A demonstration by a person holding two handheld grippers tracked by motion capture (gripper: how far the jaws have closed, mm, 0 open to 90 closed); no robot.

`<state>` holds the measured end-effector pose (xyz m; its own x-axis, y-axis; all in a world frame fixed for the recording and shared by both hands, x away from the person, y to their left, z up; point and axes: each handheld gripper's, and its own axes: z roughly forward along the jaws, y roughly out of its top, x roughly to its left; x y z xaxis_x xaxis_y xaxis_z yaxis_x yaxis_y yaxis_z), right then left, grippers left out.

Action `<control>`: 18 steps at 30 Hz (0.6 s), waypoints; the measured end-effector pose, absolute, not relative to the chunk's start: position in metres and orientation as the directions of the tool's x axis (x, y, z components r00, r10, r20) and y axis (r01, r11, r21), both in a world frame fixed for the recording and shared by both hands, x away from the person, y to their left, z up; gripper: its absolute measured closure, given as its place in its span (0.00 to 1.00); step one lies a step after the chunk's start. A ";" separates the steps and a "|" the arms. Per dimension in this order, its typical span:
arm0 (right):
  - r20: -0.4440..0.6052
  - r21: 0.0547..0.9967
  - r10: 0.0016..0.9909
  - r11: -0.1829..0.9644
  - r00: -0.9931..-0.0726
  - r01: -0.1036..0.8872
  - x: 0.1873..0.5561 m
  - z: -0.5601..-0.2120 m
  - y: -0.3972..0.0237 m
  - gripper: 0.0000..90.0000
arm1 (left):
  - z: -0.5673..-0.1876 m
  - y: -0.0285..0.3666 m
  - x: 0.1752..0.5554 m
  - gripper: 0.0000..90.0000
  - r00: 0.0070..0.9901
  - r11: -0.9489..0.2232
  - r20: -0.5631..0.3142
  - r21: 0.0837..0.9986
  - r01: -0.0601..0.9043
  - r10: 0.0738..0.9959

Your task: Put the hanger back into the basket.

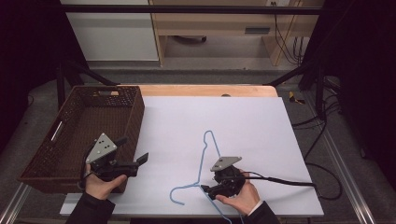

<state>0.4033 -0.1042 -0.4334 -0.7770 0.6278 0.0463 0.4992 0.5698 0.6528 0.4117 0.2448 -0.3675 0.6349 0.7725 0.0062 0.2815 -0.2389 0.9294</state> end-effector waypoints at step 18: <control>0.099 0.558 0.629 0.607 -0.771 0.566 0.398 -0.457 -0.084 0.65 | -0.372 0.238 0.412 0.07 0.642 -0.256 0.010 0.922 0.290 0.766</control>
<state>0.3982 -0.0835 -0.4574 -0.7713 0.6287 0.0991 0.5663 0.6068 0.5578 0.4121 0.2382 -0.3715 0.6423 0.7664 0.0104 0.2904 -0.2559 0.9221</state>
